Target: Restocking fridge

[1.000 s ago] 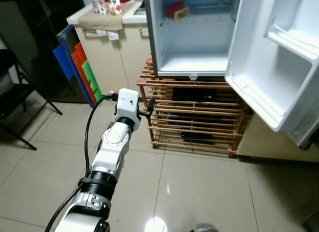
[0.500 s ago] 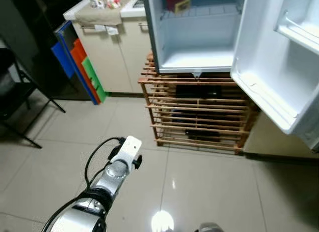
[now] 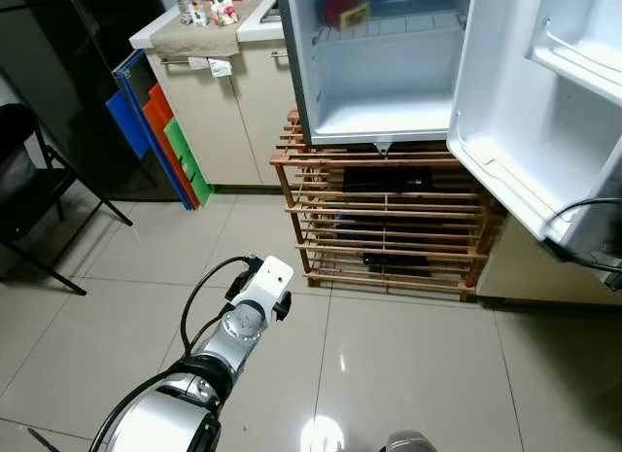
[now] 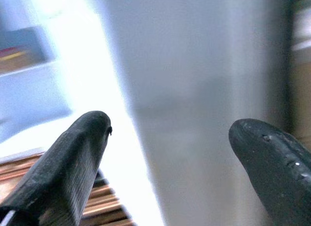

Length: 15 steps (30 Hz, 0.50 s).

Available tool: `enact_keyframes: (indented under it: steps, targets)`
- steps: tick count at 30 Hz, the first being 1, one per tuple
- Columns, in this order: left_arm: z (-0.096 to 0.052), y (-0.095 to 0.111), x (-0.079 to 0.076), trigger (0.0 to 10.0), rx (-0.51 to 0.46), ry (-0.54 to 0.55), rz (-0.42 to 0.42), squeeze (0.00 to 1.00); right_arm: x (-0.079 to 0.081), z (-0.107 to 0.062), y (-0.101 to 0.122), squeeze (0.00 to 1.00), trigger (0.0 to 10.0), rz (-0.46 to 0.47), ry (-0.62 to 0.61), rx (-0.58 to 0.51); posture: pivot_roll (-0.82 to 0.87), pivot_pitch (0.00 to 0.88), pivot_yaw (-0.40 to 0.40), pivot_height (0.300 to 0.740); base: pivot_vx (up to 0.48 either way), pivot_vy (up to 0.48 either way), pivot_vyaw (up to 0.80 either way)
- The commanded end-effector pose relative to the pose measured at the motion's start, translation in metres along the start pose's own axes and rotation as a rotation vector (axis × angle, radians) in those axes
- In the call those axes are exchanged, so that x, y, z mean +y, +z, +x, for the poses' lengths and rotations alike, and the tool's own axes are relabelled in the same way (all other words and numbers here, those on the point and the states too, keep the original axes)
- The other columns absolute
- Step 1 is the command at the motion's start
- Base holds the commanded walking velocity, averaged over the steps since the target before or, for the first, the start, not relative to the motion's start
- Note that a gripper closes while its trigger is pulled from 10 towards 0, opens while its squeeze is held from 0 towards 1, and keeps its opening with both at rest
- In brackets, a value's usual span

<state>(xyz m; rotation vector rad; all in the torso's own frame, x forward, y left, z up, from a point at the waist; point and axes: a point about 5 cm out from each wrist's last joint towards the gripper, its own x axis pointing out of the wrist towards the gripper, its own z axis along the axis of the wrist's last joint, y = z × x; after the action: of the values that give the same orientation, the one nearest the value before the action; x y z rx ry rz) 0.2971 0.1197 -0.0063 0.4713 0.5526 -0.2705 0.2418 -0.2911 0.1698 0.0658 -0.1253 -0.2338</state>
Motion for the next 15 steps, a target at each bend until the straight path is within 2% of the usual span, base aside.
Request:
enact_keyframes:
  steps: [1,2,3,5,7,10,13,14,15]
  targets:
    - [-0.004,-0.024,0.011,10.0,0.139,0.061,0.126,0.00,0.055,-0.008,-0.003,0.00,10.0,0.011,0.302,0.093,-0.32,0.000,0.144,0.740,0.000,0.000,0.00]
    - [-0.006,-0.032,0.011,10.0,0.188,0.058,0.120,0.00,0.070,-0.012,-0.002,0.00,10.0,-0.003,0.390,0.099,-0.32,0.000,0.142,0.740,0.000,0.000,0.00]
    - [-0.006,-0.032,0.011,10.0,0.188,0.058,0.120,0.00,0.070,-0.012,-0.002,0.00,10.0,-0.003,0.390,0.099,-0.32,0.000,0.142,0.740,0.000,0.000,0.00]
    - [-0.009,-0.045,0.008,10.0,0.255,0.034,0.137,0.00,0.097,-0.022,0.002,0.00,10.0,0.010,0.561,0.130,-0.32,0.000,0.135,0.740,0.000,0.000,0.00]
    - [-0.009,-0.045,0.007,10.0,0.252,0.030,0.135,0.00,0.096,-0.023,0.001,0.00,10.0,-0.004,0.571,0.139,-0.32,0.000,0.133,0.740,0.000,0.000,0.00]
    - [-0.009,-0.044,0.006,10.0,0.235,0.025,0.114,0.00,0.073,-0.022,-0.016,0.00,10.0,-0.073,0.479,0.216,-0.31,0.000,0.130,0.740,0.000,0.000,0.00]
    - [-0.009,-0.043,0.005,10.0,0.226,0.027,0.105,0.00,0.043,-0.022,-0.044,0.00,10.0,-0.287,0.269,0.351,-0.31,0.000,0.129,0.740,0.000,0.000,0.00]
    - [-0.009,-0.043,0.005,10.0,0.226,0.027,0.105,0.00,0.043,-0.022,-0.044,0.00,10.0,-0.287,0.269,0.351,-0.31,0.000,0.129,0.740,0.000,0.000,0.00]
    - [-0.009,-0.042,0.005,10.0,0.221,0.027,0.093,0.00,0.028,-0.021,-0.052,0.00,10.0,-0.345,0.128,0.393,-0.31,0.000,0.129,0.740,0.000,0.000,0.00]
